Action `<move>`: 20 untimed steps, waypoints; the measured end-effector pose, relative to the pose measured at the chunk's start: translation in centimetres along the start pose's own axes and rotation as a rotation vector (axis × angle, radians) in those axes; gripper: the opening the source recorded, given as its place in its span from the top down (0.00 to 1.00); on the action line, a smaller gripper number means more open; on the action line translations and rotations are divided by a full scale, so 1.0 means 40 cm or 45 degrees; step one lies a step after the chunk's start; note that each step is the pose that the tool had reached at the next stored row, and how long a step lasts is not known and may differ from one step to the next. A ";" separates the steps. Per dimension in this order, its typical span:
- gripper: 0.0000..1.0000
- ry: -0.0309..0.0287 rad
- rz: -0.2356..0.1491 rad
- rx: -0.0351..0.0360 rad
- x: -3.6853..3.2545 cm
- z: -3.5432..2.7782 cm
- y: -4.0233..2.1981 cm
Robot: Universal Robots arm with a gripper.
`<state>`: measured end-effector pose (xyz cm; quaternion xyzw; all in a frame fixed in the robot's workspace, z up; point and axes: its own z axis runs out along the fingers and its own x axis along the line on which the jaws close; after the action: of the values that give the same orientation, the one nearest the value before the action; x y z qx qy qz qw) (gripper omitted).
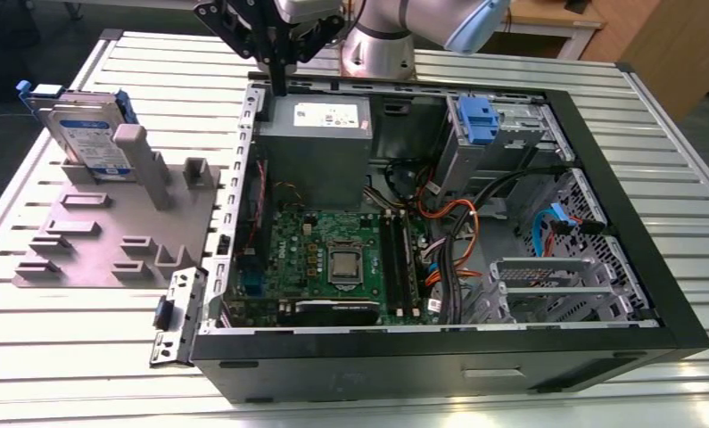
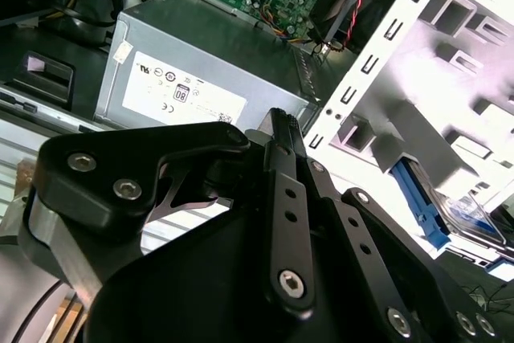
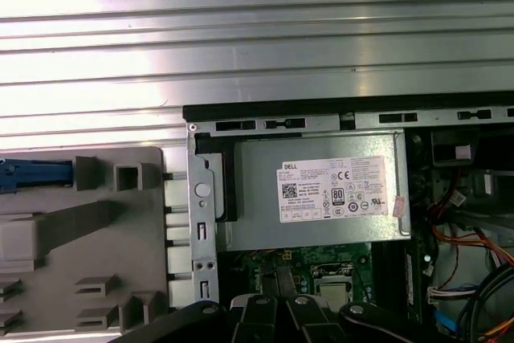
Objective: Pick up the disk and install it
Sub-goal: 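Reach for the disk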
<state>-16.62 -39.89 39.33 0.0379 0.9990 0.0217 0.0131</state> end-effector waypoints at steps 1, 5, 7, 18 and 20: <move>0.89 0.0000 0.000 -0.0001 0.003 0.000 0.000; 0.89 0.0000 0.000 -0.0001 0.007 0.000 -0.001; 0.89 -0.0001 0.000 -0.0001 0.010 0.000 -0.001; 0.89 0.0000 0.000 0.0001 0.020 0.000 -0.002; 0.89 0.0000 0.000 0.0000 0.025 -0.001 -0.002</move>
<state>-17.63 -39.89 39.32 0.0379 0.9990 0.0217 0.0130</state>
